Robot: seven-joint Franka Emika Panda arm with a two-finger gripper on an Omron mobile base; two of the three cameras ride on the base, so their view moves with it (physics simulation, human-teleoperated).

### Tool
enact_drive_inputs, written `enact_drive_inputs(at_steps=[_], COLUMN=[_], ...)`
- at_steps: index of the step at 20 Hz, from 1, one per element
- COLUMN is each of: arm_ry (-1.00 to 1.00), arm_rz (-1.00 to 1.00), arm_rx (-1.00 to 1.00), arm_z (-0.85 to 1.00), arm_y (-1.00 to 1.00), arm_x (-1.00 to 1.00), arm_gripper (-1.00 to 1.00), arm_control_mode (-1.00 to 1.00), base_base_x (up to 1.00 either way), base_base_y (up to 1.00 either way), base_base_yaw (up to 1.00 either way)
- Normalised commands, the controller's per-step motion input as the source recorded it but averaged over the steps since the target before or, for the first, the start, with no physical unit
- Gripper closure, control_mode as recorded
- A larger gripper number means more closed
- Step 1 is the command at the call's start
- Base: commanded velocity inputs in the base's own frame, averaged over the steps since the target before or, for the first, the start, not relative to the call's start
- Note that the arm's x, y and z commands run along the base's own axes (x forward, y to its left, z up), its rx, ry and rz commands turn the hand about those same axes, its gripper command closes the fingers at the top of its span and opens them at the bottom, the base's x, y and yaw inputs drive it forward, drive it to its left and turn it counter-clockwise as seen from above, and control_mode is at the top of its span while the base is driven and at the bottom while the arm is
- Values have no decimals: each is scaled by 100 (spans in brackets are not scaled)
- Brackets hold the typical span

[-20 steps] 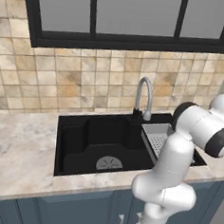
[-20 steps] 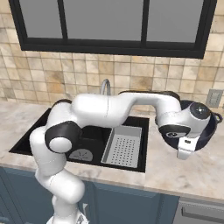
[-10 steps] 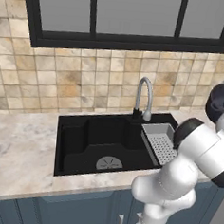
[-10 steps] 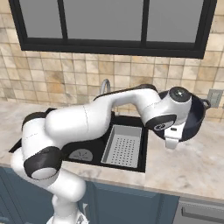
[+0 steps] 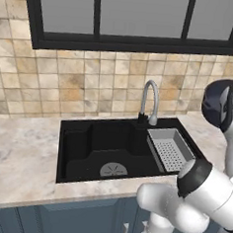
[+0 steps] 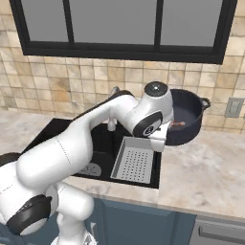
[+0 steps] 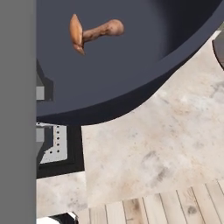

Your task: Dump the mushroom from the pot into the sink. Then turn on the water and wash the mushroom. Then turn off the water and put the mushroom back in the pot.

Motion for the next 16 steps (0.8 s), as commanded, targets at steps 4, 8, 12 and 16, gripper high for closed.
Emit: enact_drive_inputs(at_steps=[4, 8, 12, 16], arm_ry=[2, 13, 14, 10], arm_rz=[-6, -5, -7, -10], arm_rx=[0, 0, 0, 0], arm_z=[75, 76, 47, 44], arm_y=[53, 52, 59, 67], arm_x=[3, 14, 5, 6], arm_gripper=[100, 100, 100, 100], arm_control_mode=[-100, -100, -100, -100], base_base_x=[0, 0, 0, 0], base_base_y=[0, 0, 0, 0], base_base_yaw=[0, 0, 0, 0])
